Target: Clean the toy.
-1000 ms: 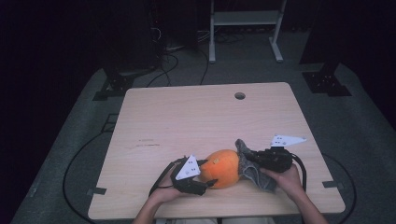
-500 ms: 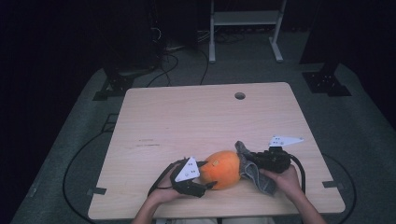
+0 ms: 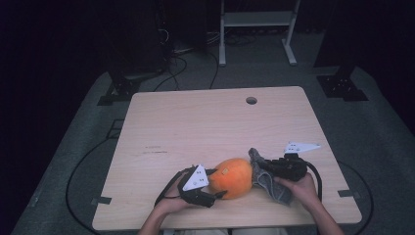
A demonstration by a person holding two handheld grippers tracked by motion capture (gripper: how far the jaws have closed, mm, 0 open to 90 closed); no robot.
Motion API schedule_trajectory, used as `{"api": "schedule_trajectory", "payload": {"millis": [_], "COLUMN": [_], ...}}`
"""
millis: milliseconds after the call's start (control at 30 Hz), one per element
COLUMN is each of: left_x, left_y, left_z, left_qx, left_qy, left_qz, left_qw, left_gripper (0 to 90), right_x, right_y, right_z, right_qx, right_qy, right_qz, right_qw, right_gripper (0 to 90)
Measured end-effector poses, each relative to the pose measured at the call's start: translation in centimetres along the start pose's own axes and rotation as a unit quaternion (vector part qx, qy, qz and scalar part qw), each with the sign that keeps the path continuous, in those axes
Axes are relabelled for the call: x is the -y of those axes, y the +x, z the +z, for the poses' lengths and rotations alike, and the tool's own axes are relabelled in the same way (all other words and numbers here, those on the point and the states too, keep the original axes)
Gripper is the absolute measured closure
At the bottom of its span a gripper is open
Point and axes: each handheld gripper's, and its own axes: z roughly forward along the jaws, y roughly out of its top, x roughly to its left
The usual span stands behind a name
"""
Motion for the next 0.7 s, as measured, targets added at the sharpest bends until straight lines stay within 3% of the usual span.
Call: {"api": "schedule_trajectory", "payload": {"millis": [167,233,333,400,433,567,700], "left_x": [-0.5,-0.8,-1.2,-1.2,-1.2,-1.1,-1.1], "left_y": [-0.3,-0.6,-1.1,-1.3,-1.4,-1.3,-1.3], "left_z": [0.5,0.9,1.3,1.4,1.3,1.2,1.2], "left_qx": [-0.011,-0.014,-0.016,-0.018,-0.018,-0.015,-0.015], "left_qy": [-0.004,-0.007,-0.006,-0.004,-0.005,-0.006,-0.006], "left_qz": [0.004,0.007,0.018,0.025,0.024,0.024,0.024], "left_qw": [0.9999,0.9999,0.9997,0.9995,0.9995,0.9996,0.9996], "left_gripper": [26.1,26.1,25.8,25.5,25.4,25.4,25.3], "right_x": [-1.8,-2.6,-3.2,-3.2,-3.1,-2.4,-1.5], "right_y": [2.1,3.2,4.9,5.7,5.6,3.9,2.6], "right_z": [-1.5,-1.5,-0.7,0.2,0.3,0.1,-0.6], "right_qx": [-0.032,-0.05,-0.071,-0.053,-0.046,-0.011,0.003], "right_qy": [-0.042,-0.048,-0.037,-0.018,-0.015,-0.008,0.004], "right_qz": [-0.037,-0.053,-0.081,-0.108,-0.11,-0.091,-0.07], "right_qw": [0.9979,0.9962,0.9935,0.9925,0.9927,0.9958,0.9976], "right_gripper": [80.2,80.2,80.2,80.2,80.2,80.3,80.3]}}
